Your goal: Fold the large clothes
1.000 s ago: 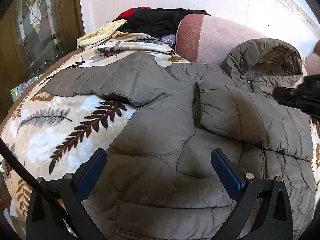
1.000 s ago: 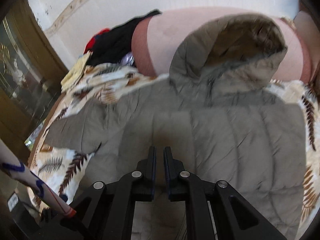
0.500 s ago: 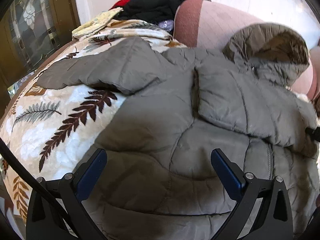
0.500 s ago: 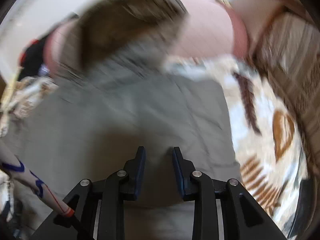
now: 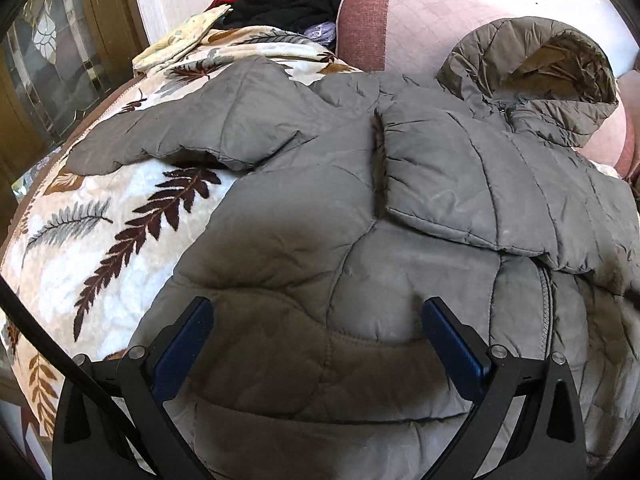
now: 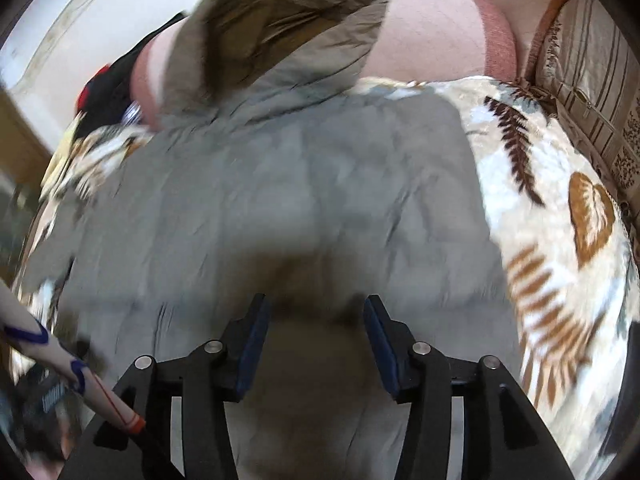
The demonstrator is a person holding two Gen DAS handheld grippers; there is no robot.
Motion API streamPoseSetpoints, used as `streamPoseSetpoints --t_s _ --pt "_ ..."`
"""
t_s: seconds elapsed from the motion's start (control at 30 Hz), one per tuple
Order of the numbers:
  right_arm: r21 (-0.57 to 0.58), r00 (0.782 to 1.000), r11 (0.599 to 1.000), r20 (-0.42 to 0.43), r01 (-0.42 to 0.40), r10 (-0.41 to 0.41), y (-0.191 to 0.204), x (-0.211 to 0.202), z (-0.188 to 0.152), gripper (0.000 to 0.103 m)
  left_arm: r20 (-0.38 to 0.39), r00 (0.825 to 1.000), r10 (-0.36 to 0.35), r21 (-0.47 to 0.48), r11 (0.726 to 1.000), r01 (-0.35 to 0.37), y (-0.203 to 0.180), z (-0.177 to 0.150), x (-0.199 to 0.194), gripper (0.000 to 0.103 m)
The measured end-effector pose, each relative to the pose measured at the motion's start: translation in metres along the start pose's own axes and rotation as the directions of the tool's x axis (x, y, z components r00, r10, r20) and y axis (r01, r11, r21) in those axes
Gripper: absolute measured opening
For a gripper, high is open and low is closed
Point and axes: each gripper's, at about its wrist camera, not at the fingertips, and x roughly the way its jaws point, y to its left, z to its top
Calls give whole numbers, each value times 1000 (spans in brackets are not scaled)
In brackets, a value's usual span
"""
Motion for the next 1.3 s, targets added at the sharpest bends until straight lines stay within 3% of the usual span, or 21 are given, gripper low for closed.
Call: streamPoseSetpoints --t_s 0.2,0.27,0.37,0.47,0.6,0.67,0.77,0.9,0.97,1.17,1.2,1.27,1.3 --pt "-95 992 995 -120 15 -26 16 15 -62 55 11 1000 -1 13 1000 1 1 -2 -7 103" --pt "-103 993 995 -114 19 -30 20 7 -69 55 23 1000 -1 8 1000 1 6 -2 -11 103" --pt "-89 996 995 -79 -54 47 26 -20 -73 55 54 999 6 -4 1000 -5 16 0 -19 103" --pt "-162 997 984 -27 -69 66 38 -37 -75 61 81 997 12 -11 1000 -11 26 4 -25 103" --pt "-247 997 967 -51 -63 52 49 -17 -91 66 110 994 23 -40 999 -19 50 14 -28 103" --pt "-264 997 963 -62 -55 40 48 2 -105 69 132 990 60 -77 996 -50 71 23 -27 103" --pt "-301 999 953 -29 -37 29 50 -1 -106 70 137 988 78 -131 990 -60 102 35 -23 103" --pt "-299 992 949 30 -104 119 47 -31 -101 69 141 981 130 -247 965 -92 158 56 -16 103" --pt "-327 989 940 79 -94 126 50 -41 -98 69 138 979 152 -306 946 -104 184 65 -14 103" --pt "-312 989 941 19 -131 144 52 -27 -101 69 142 985 102 -424 905 -32 264 92 6 103" --pt "-315 989 940 12 -134 145 52 -25 -100 69 140 986 90 -437 899 -20 278 96 11 101" --pt "-317 990 939 0 -137 144 54 -21 -99 69 128 989 79 -470 883 -10 310 101 20 85" --pt "-319 989 937 -6 -143 149 56 -18 -99 69 122 989 78 -484 875 -9 321 102 24 71"
